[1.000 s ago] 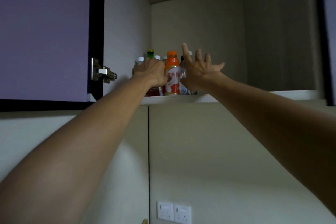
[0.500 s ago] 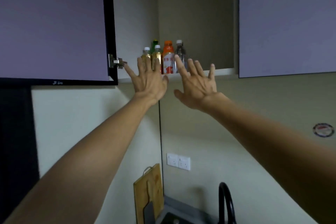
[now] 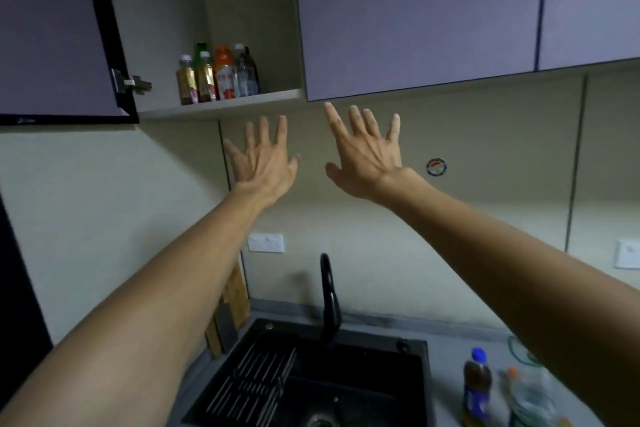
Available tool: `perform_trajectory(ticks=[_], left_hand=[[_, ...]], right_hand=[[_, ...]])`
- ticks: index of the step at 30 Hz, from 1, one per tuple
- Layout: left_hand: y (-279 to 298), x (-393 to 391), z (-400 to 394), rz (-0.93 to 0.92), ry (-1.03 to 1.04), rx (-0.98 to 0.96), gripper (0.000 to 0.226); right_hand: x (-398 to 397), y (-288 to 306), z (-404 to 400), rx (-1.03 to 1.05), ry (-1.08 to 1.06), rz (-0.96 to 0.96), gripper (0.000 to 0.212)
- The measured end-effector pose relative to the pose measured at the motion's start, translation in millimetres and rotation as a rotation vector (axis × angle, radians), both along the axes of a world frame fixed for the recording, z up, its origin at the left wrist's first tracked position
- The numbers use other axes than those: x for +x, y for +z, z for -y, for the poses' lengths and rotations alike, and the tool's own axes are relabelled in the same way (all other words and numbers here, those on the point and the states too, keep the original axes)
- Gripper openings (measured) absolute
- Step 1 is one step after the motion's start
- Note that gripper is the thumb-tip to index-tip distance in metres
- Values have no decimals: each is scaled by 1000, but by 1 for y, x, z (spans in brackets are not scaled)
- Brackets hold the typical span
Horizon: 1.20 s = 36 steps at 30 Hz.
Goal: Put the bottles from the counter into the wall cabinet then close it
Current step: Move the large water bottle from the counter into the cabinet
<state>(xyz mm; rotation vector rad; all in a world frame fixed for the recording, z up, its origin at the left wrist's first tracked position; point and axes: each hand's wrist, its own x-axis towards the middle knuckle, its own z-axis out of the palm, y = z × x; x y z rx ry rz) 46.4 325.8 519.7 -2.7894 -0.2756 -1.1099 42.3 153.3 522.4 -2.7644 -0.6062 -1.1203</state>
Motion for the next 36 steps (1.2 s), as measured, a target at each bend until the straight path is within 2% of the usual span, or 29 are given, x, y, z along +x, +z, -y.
perform_trajectory(ticks=[6,15,24,28,33,36], left_hand=[[-69,-36,78,-106,-64,-130,79],[-177,-79,205,-268,-239,-216,75],[-285,-42,326,-530,-306,-262,75],[-326,-12,358,-629,-294,-305,75],[-356,25,386,-719,-299,-370,98],[-379,46,392,-760,-336,-614,127]], right_hand=[[-55,-73,75,-34,-69,-184,94],[-100,-191,196,-74,-178,-408,91],[-95,-334,303,-73,-274,-720,93],[-79,-372,335,-69,-266,-845,95],[-40,-388,362,-50,-247,-884,93],[-14,-395,371,-67,-239,-880,91]])
